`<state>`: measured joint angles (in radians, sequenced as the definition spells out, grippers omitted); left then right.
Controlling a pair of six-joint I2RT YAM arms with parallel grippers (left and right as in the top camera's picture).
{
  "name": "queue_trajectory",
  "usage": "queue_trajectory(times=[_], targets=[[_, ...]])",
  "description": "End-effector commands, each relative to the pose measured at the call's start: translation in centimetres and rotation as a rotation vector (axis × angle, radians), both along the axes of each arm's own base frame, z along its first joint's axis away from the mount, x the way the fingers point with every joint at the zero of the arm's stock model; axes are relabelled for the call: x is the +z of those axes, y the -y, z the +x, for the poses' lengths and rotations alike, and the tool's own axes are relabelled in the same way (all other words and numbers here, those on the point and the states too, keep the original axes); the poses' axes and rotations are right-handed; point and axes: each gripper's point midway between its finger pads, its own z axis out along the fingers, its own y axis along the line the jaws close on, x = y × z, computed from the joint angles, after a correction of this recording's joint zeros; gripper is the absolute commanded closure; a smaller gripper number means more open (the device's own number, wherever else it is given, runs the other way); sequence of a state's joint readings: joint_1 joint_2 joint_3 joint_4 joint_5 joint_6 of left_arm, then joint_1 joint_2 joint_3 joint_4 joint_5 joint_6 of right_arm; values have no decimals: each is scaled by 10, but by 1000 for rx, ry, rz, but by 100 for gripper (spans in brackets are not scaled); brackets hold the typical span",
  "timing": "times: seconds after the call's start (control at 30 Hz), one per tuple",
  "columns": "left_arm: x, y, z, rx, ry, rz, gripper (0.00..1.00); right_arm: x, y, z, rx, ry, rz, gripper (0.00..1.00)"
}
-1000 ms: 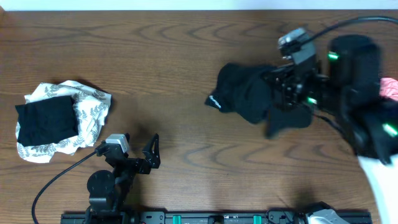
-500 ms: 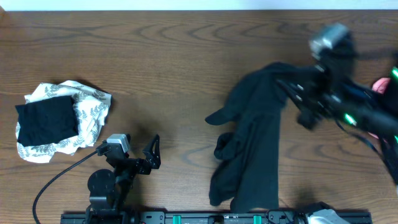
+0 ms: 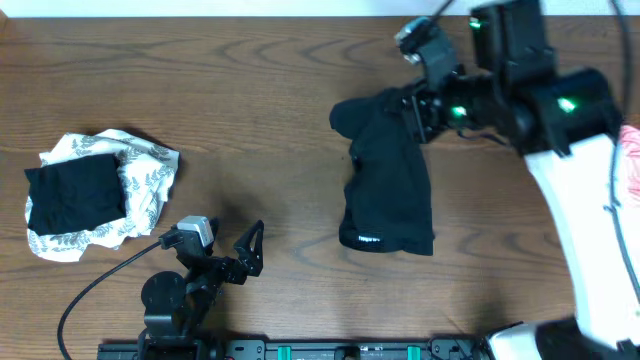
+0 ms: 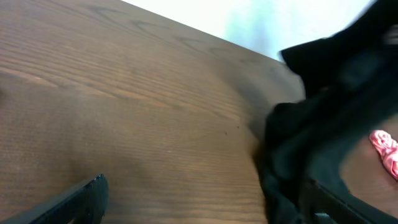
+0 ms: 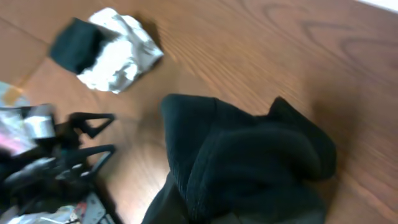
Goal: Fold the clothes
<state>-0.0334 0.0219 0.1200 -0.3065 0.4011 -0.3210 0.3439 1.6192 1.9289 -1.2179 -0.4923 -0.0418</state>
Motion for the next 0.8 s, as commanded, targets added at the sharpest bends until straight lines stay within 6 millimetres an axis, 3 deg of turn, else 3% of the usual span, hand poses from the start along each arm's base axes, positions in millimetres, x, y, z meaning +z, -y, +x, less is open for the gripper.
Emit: queue_trajectory(times=[0.0, 0.03, 0.07, 0.17, 0.3, 0.43, 0.6, 0.77], targets=[[-2, 3, -1, -16, -15, -19, 2, -36, 9, 35, -67, 4, -140, 73], [-2, 3, -1, -16, -15, -19, 2, -49, 16, 48, -109, 6, -194, 52], [-3, 3, -1, -16, -15, -19, 2, -58, 24, 58, -150, 5, -238, 41], [-3, 3, -1, -16, -18, -19, 2, -77, 44, 78, -271, -18, -312, 32], [-8, 3, -1, -15, -40, -19, 2, -78, 46, 75, -302, -52, -296, 30], [-13, 3, -1, -15, -70, -18, 2, -91, 38, 53, -251, -132, -331, 30], [-20, 3, 0, -15, -105, -18, 2, -129, 18, 29, -182, -237, -395, 32], [-19, 3, 1, -13, -104, -25, 2, -189, 12, 1, -155, -340, -497, 34]])
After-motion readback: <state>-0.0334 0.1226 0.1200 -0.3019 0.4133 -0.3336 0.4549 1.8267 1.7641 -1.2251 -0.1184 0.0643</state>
